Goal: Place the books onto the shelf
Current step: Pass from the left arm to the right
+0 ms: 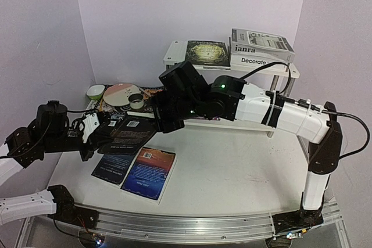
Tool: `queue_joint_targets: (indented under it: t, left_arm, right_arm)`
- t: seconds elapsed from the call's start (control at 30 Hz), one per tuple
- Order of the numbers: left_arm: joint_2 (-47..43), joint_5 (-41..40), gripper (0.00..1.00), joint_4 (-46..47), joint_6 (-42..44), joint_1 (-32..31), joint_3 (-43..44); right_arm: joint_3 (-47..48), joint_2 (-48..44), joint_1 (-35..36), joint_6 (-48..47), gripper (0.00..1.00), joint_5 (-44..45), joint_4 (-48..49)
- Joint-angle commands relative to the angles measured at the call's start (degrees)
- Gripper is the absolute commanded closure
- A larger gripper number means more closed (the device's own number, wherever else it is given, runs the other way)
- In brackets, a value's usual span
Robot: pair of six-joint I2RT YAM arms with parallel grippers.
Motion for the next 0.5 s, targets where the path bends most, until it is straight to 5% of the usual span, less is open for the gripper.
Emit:
queue_joint_targets:
  t: [0.0, 0.1, 0.2, 0.37, 0.47]
  left_arm:
    - [0.11, 1.40, 1.00, 7.26, 2.62, -0.21, 2.18]
    - [0.46, 1.14, 0.99, 7.44, 2.94, -0.21, 2.04]
    - [0.98, 0.59, 0.85, 8.06, 1.08, -0.21, 2.15]
    - [-0.63, 0.45, 0.36, 8.82, -6.23, -0.23, 4.08]
    - [-2.51, 1.31, 0.22, 8.63, -10.70, -0.21, 5.27]
  right_arm:
    - [1.06, -0.60, 0.59, 0.99, 0.60, -0.14, -1.66]
    - [0.60, -1.02, 0.61, 0.84, 0.82, -0.31, -1.71]
    - [-0.49, -2.09, 0.59, 0.53, 1.00, 0.37, -1.71]
    - [1.47, -4.03, 0.59, -5.59, 1.00, 4.79, -1.26]
    - [4.22, -4.02, 0.63, -8.78, 1.00, 5.69, 0.19]
